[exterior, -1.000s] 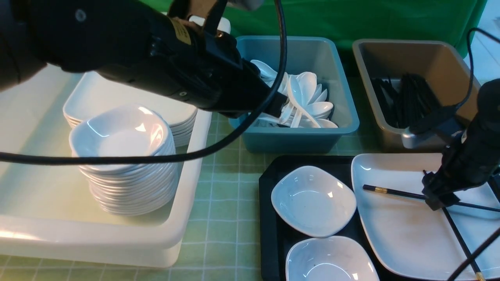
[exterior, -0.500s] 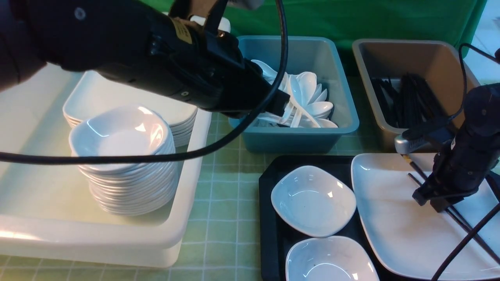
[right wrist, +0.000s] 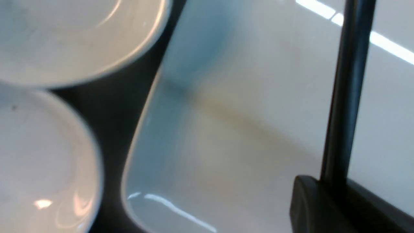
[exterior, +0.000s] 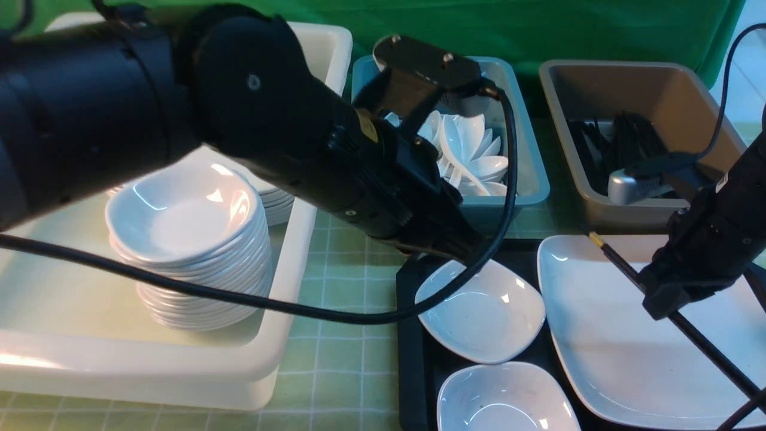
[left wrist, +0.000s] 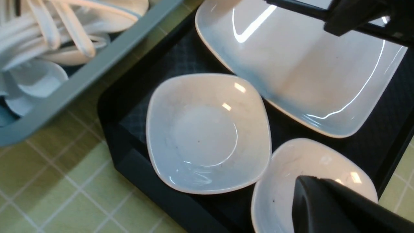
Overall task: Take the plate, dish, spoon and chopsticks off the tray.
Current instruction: Use the right arm to put the chopsticks into the small storage box on the right, then use the left arm to grab a small plate from the dinner plate, then use the left arm to put the small plate into the large storage box on the left, then use the left arm to grab a small plate from the dinner plate, then use the left arm to put the small plate into the large storage box on the left, then use the left arm to grab a plate from the dinner plate
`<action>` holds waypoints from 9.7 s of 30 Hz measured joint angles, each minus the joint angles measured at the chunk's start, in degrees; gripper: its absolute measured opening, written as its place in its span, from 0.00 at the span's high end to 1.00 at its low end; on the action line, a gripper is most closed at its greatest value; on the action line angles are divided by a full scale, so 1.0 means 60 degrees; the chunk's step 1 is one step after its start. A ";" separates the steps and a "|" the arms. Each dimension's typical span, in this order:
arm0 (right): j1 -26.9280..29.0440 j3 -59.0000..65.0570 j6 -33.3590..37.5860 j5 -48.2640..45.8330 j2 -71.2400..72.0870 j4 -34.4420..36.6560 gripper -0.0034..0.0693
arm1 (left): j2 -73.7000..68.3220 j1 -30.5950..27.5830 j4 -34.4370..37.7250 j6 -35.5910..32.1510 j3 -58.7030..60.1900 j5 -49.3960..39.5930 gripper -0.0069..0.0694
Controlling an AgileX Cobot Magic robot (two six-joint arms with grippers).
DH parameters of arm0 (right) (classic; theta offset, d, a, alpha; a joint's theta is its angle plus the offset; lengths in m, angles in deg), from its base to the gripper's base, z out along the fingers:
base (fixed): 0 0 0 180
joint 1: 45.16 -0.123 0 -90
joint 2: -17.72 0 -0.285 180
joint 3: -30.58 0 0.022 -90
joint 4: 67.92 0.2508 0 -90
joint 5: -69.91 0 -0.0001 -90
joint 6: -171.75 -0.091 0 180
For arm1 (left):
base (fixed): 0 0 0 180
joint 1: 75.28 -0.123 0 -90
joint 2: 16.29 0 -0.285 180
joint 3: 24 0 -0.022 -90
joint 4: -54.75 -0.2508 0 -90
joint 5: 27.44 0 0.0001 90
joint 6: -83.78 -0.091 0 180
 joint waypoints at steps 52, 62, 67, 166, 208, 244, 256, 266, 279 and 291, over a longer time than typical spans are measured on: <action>0.1731 -1.2249 -0.2803 -0.1515 -0.6795 -0.0035 0.47 | -0.1967 0.0000 0.1215 -0.0155 -0.2217 0.0315 0.93; 0.1648 -0.6247 -0.1528 -0.1474 -0.0547 0.0167 0.94 | -0.2018 0.0019 -0.0679 0.1276 -0.2570 -0.3616 0.93; 0.1384 -0.1994 -0.0797 -0.0565 0.2848 0.0165 0.94 | -0.2608 0.0513 -0.0883 0.0938 -0.2593 -0.3896 0.92; -0.4221 -0.3933 -0.1540 -0.1431 0.2883 -0.2420 0.95 | 0.2509 -0.5980 0.0607 0.2328 -0.0161 -0.3821 0.70; 0.0567 0.1534 -0.0115 -0.1040 0.6158 0.1253 0.95 | -0.4092 0.2097 -0.6082 0.2613 -0.0264 0.3006 0.84; -0.4689 -0.5140 -0.0048 -0.0537 0.1342 0.3166 0.95 | 0.1047 -0.3285 -0.4850 0.4015 0.0116 -0.1471 0.89; -0.4656 -0.5498 -0.0124 -0.0797 0.1370 0.2377 0.94 | 0.1110 -0.3294 -0.4102 0.4044 0.0586 -0.1458 0.42; -0.3374 -0.5101 -0.1254 -0.1499 0.2484 -0.0990 0.94 | 0.1478 -0.2582 -0.1083 0.3425 -0.0592 -0.2200 0.43; 0.0103 0.0274 -0.1908 -0.1612 0.5193 -0.1751 0.95 | -0.3985 0.0202 -0.0079 0.2999 -0.4275 -0.1385 0.82; 0.0103 0.0561 -0.1826 -0.1545 0.5555 -0.1694 0.95 | -0.7238 0.0380 -0.0213 0.3044 -0.6659 0.0070 0.30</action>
